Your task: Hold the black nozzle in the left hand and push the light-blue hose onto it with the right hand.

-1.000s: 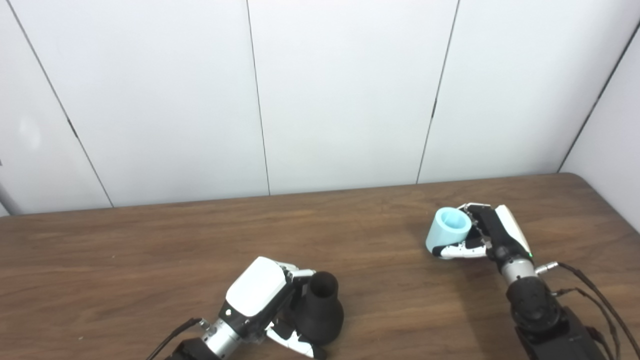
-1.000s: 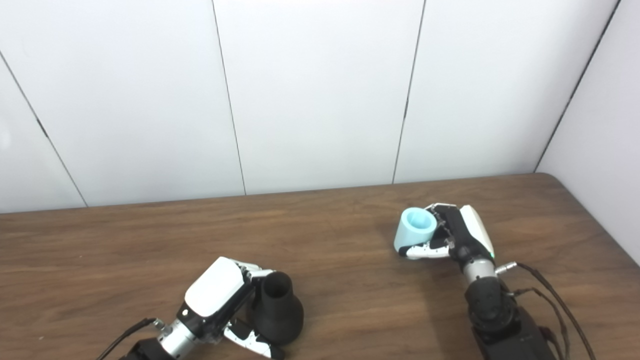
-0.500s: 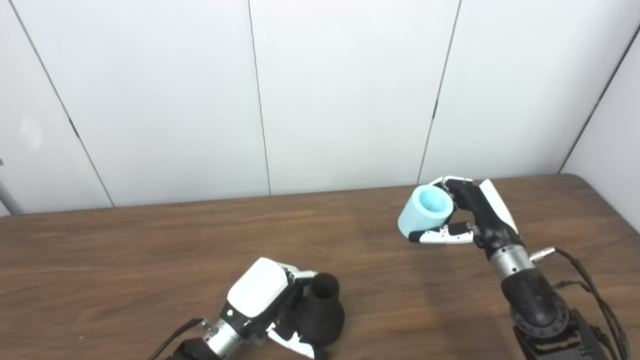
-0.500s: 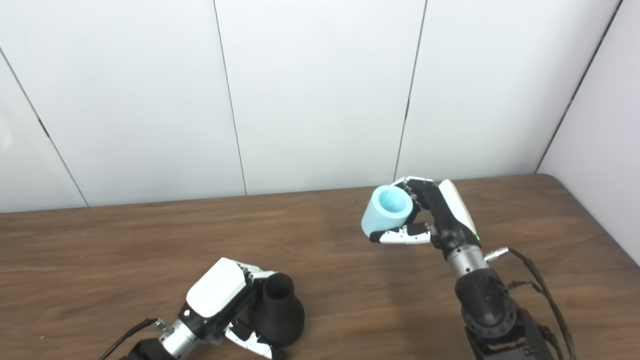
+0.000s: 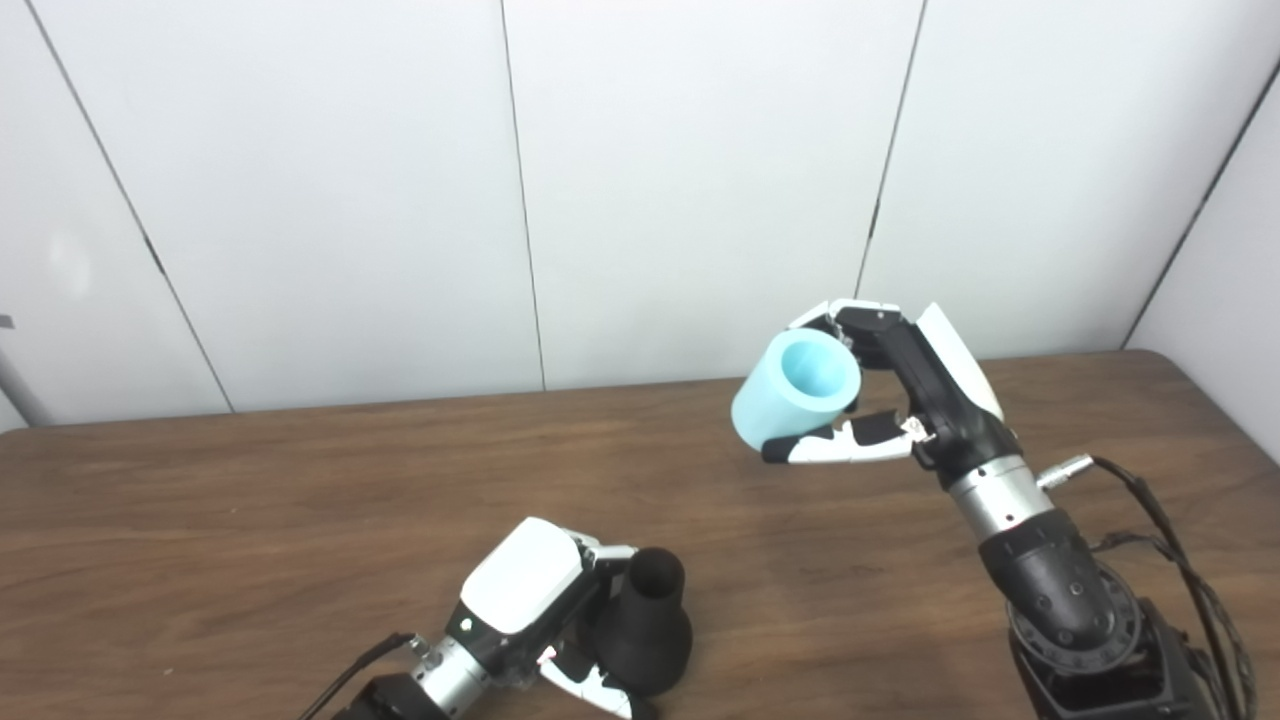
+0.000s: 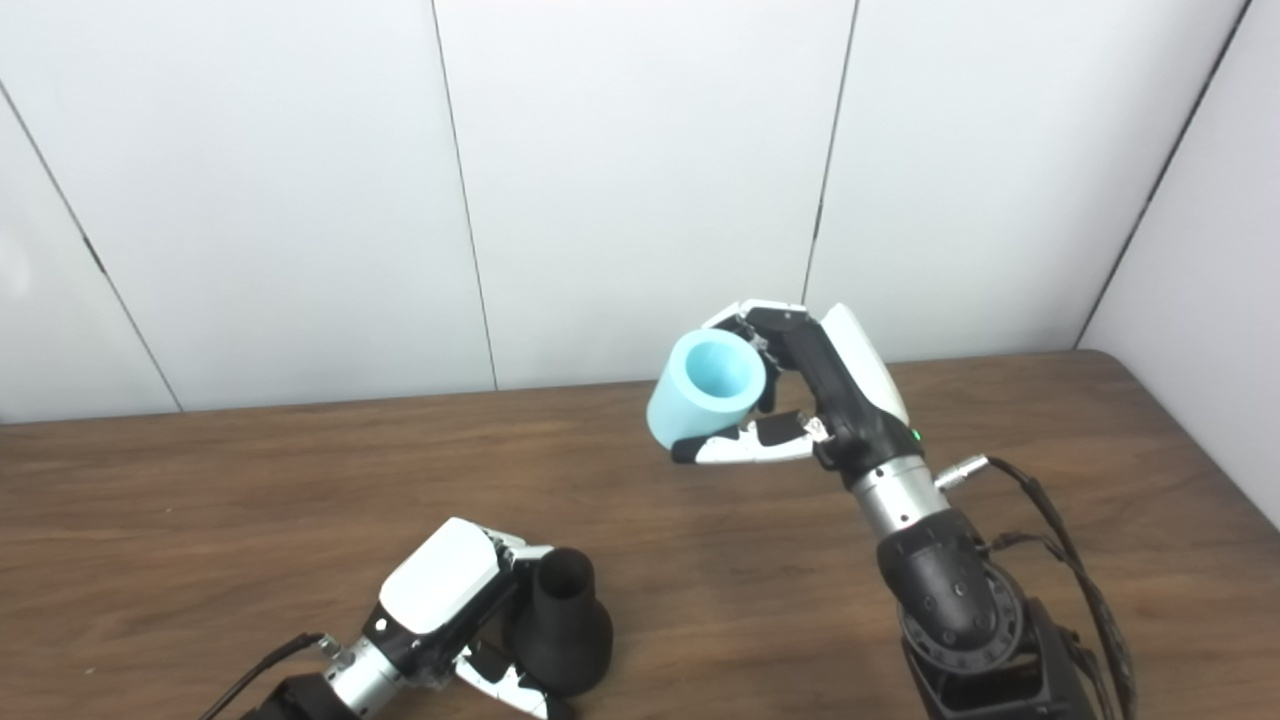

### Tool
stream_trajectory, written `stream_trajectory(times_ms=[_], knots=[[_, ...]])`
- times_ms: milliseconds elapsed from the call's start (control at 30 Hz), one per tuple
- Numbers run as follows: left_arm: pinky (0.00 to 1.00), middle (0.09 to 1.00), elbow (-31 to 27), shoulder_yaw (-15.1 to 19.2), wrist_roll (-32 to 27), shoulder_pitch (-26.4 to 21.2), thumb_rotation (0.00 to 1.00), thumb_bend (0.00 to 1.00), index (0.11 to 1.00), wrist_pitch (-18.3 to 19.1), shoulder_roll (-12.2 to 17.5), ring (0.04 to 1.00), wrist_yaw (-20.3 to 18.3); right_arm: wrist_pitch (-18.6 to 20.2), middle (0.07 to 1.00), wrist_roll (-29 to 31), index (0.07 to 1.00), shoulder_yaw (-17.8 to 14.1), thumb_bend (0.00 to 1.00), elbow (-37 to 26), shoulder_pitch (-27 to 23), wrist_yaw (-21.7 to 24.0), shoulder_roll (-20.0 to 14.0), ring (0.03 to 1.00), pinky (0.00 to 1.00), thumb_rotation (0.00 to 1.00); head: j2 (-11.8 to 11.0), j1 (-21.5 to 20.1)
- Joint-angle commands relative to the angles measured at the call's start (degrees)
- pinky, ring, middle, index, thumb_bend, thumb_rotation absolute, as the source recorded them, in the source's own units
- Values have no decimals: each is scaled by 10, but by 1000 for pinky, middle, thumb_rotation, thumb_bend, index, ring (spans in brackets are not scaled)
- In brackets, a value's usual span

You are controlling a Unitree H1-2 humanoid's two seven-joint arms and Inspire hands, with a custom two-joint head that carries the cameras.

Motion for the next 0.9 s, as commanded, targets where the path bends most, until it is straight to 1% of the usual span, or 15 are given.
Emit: stream_trajectory(times_ms=[0, 33, 133, 167, 200, 300, 333, 433, 533, 600, 633, 700, 767, 800, 867], knots=[[233, 456, 43, -17, -9, 60, 0, 521, 508, -9, -11, 326, 0, 11, 468, 2, 518, 0, 520, -35, -22, 10, 2, 289, 210, 0, 1, 1], [233, 456, 42, -16, -10, 60, 0, 521, 508, -9, -11, 326, 0, 19, 468, 0, 519, 3, 520, -43, -22, 16, 4, 279, 202, 0, 1, 1], [260, 473, 44, -17, -12, 59, 0, 522, 495, -10, -10, 359, -1, 30, 469, -1, 517, 9, 520, -61, -20, 28, 8, 330, 257, 0, 2, 1], [258, 474, 46, -18, -11, 58, 0, 523, 495, -10, -11, 355, -1, 31, 468, -1, 517, 12, 520, -66, -19, 33, 9, 337, 263, 0, 2, 1], [227, 460, 47, -18, -11, 58, 0, 522, 505, -10, -11, 318, 0, 33, 469, -1, 515, 13, 521, -70, -19, 37, 10, 350, 274, 0, 2, 1], [223, 443, 49, -19, -7, 59, 0, 521, 512, -9, -11, 310, -4, 32, 464, 5, 521, 20, 519, -80, -14, 46, 15, 309, 232, 0, 3, 3], [221, 437, 49, -20, -7, 59, 0, 520, 515, -9, -11, 308, -4, 25, 464, 7, 522, 24, 519, -80, -12, 48, 15, 306, 228, 0, 3, 3], [215, 427, 45, -19, -5, 61, 0, 519, 519, -8, -12, 306, -9, 13, 462, 8, 526, 34, 518, -78, -6, 51, 18, 353, 279, 0, 4, 3], [230, 443, 46, -19, -4, 61, 0, 521, 514, -8, -12, 326, -10, 6, 465, 7, 520, 41, 519, -75, 2, 49, 23, 330, 251, 0, 1, 3], [250, 451, 48, -19, -4, 60, 0, 522, 509, -8, -13, 346, -10, -5, 467, 12, 516, 43, 520, -67, 10, 45, 27, 277, 207, 0, 2, 5], [232, 435, 48, -19, -4, 60, 0, 520, 512, -8, -13, 324, -10, -11, 467, 13, 516, 43, 520, -63, 14, 44, 29, 263, 196, 0, 2, 5], [202, 411, 47, -18, -3, 61, 0, 517, 513, -8, -13, 288, -11, -24, 465, 14, 518, 44, 520, -57, 21, 44, 32, 256, 189, 0, 2, 5], [226, 431, 49, -18, -2, 60, 0, 520, 511, -8, -14, 319, -10, -40, 463, 18, 521, 46, 519, -48, 28, 45, 34, 278, 210, 0, -2, 5], [224, 431, 50, -19, -3, 59, 0, 520, 513, -8, -14, 316, -10, -47, 463, 20, 522, 47, 519, -42, 32, 46, 35, 277, 210, 0, -2, 6], [256, 446, 50, -18, -6, 59, 0, 522, 508, -9, -14, 346, -9, -57, 461, 16, 524, 50, 519, -33, 38, 46, 36, 272, 208, 0, -2, 8]])
